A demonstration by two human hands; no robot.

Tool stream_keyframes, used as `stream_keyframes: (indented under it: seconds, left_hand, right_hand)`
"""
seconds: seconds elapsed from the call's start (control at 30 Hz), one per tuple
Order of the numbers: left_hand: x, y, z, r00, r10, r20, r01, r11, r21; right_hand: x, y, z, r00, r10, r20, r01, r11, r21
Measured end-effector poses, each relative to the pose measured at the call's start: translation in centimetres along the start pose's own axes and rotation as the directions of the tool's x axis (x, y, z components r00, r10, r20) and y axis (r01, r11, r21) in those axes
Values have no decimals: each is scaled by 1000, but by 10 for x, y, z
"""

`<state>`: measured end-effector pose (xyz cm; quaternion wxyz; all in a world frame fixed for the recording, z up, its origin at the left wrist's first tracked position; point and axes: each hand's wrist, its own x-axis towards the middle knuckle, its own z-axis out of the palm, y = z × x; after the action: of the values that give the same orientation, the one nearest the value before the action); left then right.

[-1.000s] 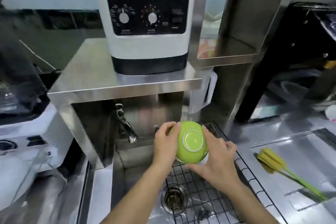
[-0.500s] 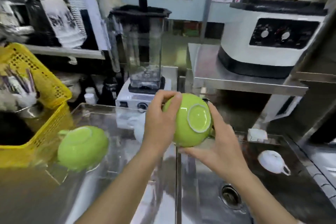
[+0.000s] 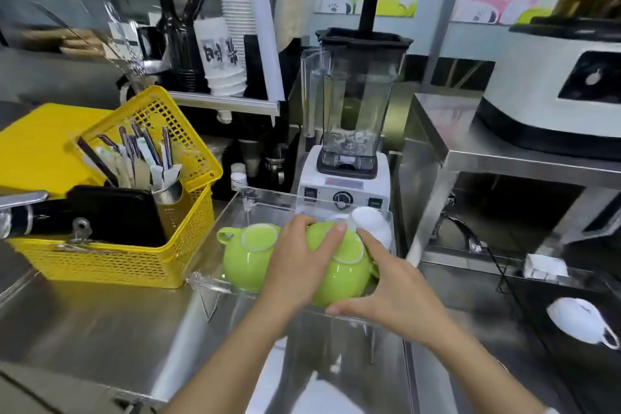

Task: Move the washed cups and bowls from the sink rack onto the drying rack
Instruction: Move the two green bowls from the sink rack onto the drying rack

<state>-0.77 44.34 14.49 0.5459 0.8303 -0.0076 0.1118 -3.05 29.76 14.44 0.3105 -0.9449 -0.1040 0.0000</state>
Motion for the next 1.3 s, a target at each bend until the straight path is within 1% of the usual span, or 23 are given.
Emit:
stream_keyframes:
  seconds: [0.07, 0.23, 0.4, 0.53, 0.6, 0.77, 0.97, 1.07, 1.17, 1.3]
  left_hand:
    - [-3, -5, 0, 999, -22, 27, 21, 1000, 20]
    - [-3, -14, 7, 999, -26, 47, 18, 986, 164]
    - [-2, -15, 10, 996, -41, 78, 28, 986, 164]
    - [-2, -15, 11, 996, -47, 78, 31, 979, 201]
    - [-1, -15, 12, 996, -57, 65, 44, 980, 196]
    - [-3, -15, 15, 998, -62, 20, 58, 985, 163]
    - [-2, -14, 21, 996, -82, 26, 76, 981, 179]
    - [1, -18, 23, 995, -74, 65, 62, 982, 181]
    - [3, -29, 20, 996, -61, 66, 49, 984, 172]
    - [4, -31, 26, 992, -90, 89, 81, 991, 108]
  right_hand:
    - [2, 1, 4, 1000, 16, 13, -15, 999, -32]
    - [3, 3, 5, 998, 35, 43, -34, 999, -11]
    - [5, 6, 5, 997, 50, 55, -50, 999, -9]
    - [8, 6, 4, 993, 68, 94, -71, 997, 32]
    - [8, 3, 3, 993, 62, 100, -66, 997, 39]
    - [9, 0, -1, 994, 35, 108, -33, 999, -15]
    - [14, 8, -2, 995, -13, 101, 17, 999, -38]
    - [14, 12, -2, 997, -12, 83, 15, 999, -34]
    - [17, 12, 5, 995, -50, 89, 57, 995, -82]
    - [20, 22, 9, 996, -61, 69, 71, 985, -157]
